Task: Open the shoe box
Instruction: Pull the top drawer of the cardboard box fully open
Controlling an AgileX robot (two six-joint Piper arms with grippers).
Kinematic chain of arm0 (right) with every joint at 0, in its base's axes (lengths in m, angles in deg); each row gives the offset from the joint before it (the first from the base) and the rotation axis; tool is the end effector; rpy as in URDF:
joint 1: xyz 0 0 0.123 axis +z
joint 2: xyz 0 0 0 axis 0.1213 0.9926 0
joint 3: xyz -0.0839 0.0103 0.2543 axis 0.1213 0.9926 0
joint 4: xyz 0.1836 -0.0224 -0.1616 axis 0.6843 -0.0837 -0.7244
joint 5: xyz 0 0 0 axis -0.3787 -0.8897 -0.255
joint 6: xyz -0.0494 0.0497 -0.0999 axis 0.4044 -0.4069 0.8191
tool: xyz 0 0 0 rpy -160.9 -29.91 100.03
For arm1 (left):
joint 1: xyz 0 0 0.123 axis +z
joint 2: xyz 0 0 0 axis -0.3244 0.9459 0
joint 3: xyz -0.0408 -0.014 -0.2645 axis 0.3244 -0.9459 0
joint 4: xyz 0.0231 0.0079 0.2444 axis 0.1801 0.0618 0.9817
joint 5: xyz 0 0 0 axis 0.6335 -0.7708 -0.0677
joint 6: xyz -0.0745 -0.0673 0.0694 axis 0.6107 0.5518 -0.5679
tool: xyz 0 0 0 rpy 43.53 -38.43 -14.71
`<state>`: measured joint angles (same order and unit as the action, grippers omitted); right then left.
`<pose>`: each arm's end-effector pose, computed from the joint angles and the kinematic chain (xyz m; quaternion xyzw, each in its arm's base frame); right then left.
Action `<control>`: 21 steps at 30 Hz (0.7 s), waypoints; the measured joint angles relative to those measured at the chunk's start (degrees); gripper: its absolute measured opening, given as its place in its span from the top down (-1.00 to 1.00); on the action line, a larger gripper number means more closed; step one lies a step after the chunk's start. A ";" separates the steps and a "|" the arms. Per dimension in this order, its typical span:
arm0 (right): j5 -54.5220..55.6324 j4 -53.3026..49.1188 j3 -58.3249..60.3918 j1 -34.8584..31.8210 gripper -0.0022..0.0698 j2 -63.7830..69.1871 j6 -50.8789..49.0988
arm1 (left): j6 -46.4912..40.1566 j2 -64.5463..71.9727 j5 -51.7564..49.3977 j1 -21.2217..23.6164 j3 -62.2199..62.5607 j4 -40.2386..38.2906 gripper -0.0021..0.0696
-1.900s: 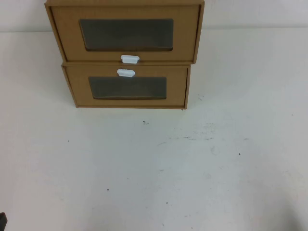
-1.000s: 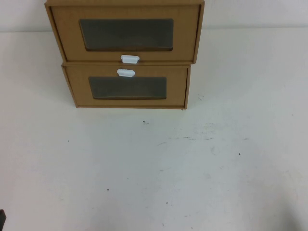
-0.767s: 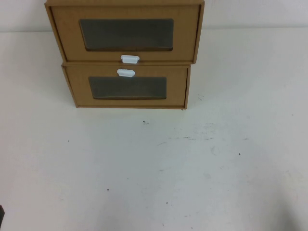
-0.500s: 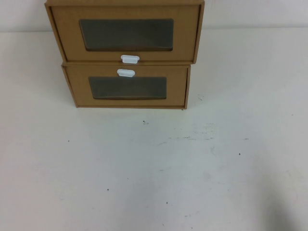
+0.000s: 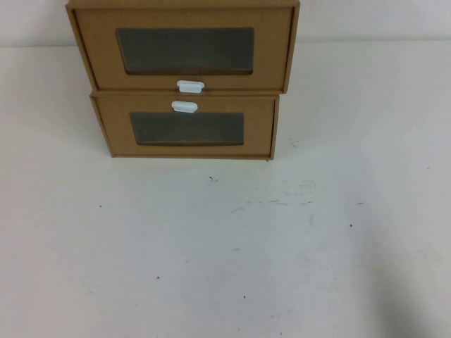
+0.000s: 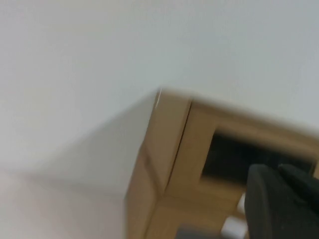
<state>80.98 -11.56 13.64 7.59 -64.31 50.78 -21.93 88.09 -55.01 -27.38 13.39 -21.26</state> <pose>0.0960 -0.0016 0.2220 0.0896 0.6262 0.1004 0.7680 0.0934 -0.0137 0.2295 -0.0340 0.6086 -0.1588 0.7767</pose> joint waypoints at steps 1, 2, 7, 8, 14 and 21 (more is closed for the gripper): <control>3.82 0.50 0.00 0.00 0.98 0.00 -0.60 | 1.76 0.00 2.82 0.00 0.00 -0.42 0.95; 7.25 0.92 0.00 0.00 0.98 0.00 -1.30 | 3.69 0.00 6.13 0.00 0.00 -0.55 0.95; 23.26 1.21 -1.22 0.00 0.98 0.00 -7.86 | 9.57 0.00 24.61 0.00 0.15 -0.64 0.95; 23.90 0.41 -2.62 0.00 0.98 0.00 -9.46 | 9.83 0.00 26.58 0.00 0.88 -0.64 0.95; 20.94 -11.80 -17.20 0.00 0.98 0.15 -17.22 | 9.80 0.00 21.95 0.00 13.95 -0.67 0.95; 10.34 -26.59 -35.64 0.00 0.98 10.75 -28.50 | 1.85 6.28 -1.40 0.00 31.46 -0.32 0.95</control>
<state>91.31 -38.15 -22.00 7.59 -53.56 22.28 -20.08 94.37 -56.42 -27.38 44.86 -21.58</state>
